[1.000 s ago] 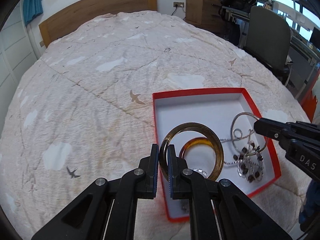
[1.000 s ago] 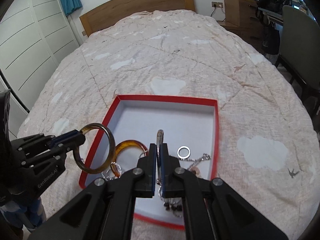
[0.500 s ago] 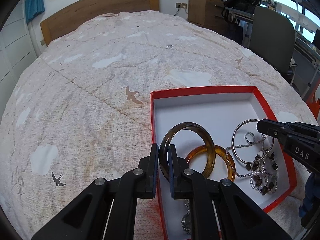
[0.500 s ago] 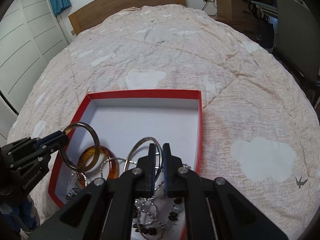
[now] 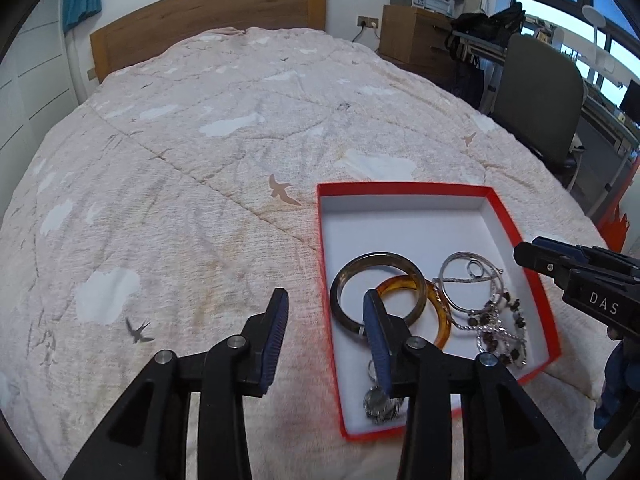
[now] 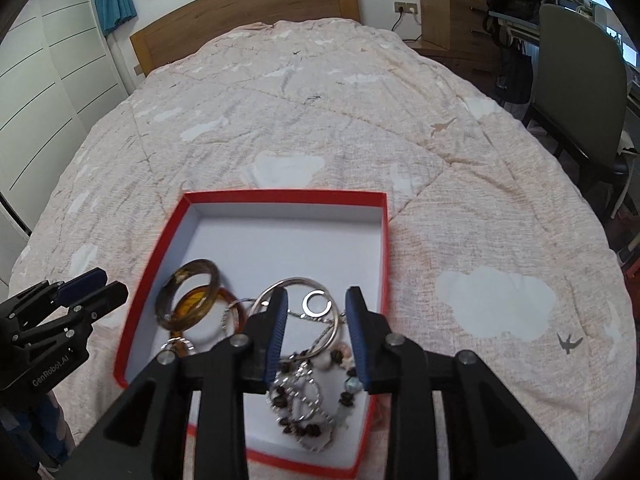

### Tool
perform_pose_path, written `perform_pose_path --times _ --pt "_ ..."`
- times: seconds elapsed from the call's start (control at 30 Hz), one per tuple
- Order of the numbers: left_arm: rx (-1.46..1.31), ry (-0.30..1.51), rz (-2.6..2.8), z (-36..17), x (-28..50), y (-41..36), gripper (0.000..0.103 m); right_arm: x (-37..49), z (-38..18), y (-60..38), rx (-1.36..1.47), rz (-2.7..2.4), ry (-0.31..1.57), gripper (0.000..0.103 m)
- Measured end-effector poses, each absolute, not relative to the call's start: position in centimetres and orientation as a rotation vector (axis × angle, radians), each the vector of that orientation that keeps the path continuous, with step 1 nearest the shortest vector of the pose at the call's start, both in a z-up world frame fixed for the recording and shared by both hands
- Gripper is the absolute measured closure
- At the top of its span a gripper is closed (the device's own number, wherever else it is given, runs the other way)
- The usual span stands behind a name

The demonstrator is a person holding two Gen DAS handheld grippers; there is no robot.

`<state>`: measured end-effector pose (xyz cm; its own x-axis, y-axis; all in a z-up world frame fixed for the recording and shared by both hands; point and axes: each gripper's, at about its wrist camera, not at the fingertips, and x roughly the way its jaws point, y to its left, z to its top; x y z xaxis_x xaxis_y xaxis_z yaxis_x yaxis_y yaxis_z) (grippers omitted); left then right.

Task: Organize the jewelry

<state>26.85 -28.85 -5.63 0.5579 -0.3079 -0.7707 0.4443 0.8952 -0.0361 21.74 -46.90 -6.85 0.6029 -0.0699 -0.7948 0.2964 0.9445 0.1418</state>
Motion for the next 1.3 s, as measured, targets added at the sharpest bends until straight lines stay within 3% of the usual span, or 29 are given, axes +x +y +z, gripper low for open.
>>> perform_pose_path --times 0.1,0.17,0.43,0.77,1.0,1.3 --pt "0.148 0.863 -0.411 -4.1 25.0 -26.7 0.045 20.5 -5.3 -45.1 0.272 -0.205 0.893 0.070" --pt "0.136 0.864 -0.395 -3.1 23.7 -25.2 0.044 19.4 -4.2 -43.2 0.273 -0.189 0.893 0.063" --pt "0.128 0.824 -0.308 1.3 16.8 -17.4 0.039 14.3 -0.5 -35.3 0.271 -0.132 0.868 0.059" --pt "0.113 0.732 -0.191 4.7 8.8 -9.5 0.023 6.5 3.6 -27.2 0.227 -0.144 0.807 0.044" --pt "0.120 0.674 -0.121 5.3 5.1 -6.5 0.012 2.9 4.7 -24.5 0.176 -0.183 0.784 0.042" --pt "0.092 0.641 -0.084 6.1 2.2 -3.8 0.007 -0.4 6.7 -22.8 0.092 -0.236 0.722 0.042"
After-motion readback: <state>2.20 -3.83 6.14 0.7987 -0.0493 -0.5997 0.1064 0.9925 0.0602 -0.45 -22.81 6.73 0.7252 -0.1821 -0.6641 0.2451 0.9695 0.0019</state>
